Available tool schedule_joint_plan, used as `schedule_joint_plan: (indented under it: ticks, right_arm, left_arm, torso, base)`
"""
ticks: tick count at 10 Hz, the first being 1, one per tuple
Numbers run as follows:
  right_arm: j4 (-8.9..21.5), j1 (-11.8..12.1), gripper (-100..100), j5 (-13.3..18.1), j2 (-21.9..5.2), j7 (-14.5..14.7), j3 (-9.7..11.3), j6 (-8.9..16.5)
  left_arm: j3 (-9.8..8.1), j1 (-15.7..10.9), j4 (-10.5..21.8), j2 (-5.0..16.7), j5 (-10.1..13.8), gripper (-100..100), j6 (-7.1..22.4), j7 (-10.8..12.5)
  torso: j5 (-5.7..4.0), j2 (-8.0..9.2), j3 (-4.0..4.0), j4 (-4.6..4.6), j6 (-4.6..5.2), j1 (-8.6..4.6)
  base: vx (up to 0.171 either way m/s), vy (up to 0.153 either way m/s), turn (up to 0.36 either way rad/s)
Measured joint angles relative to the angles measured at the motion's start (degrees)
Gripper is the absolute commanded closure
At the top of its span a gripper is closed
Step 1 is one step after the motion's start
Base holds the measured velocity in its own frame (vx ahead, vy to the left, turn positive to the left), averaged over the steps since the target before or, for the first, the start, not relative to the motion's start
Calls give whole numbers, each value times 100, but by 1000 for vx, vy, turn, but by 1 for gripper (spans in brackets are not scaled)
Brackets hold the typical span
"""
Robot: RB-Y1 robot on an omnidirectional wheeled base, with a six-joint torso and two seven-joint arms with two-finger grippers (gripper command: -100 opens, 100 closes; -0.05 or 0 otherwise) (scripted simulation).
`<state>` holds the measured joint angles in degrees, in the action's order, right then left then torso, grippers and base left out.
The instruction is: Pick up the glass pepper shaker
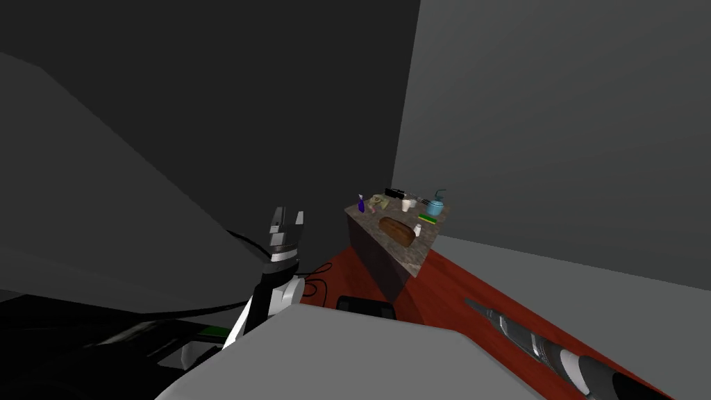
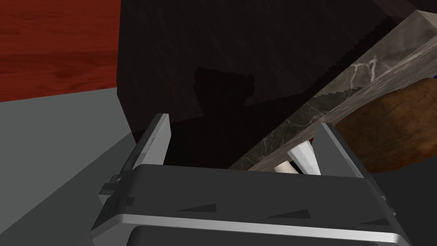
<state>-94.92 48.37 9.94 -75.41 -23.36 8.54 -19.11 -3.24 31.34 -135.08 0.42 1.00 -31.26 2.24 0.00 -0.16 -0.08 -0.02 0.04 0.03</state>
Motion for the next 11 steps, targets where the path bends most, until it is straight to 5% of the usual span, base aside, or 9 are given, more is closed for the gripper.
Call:
schedule_joint_plan:
  ticks: [8,11]
  right_arm:
    - [739,-67,-100,-50,-1281,-125,336,254]
    - [838,68,-100,-126,-1768,-116,309,376]
  left_arm:
    - [0,0,0,0,0,0,0,0]
    - [0,0,0,0,0,0,0,0]
  torso:
    - [1,-11,-6,-2,-3,6]
    - [2,-15,-9,-3,-2,8]
  base:
    - [43,19,157]
    - [69,21,160]
